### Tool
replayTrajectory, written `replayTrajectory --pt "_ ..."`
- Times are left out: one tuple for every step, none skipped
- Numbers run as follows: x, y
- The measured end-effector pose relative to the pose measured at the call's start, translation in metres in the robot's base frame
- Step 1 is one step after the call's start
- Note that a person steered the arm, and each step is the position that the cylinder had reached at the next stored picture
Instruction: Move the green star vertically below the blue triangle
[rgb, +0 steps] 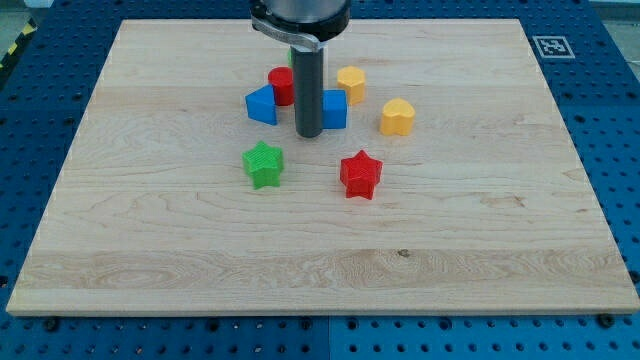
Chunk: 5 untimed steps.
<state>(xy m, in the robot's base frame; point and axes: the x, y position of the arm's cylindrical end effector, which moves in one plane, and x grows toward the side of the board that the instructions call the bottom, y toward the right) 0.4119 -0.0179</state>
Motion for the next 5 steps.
replayTrajectory --pt "0.022 -0.018" --pt "0.033 -0.07" --pt "0.037 -0.102" --pt "0.07 -0.101" --pt "0.102 -0.068"
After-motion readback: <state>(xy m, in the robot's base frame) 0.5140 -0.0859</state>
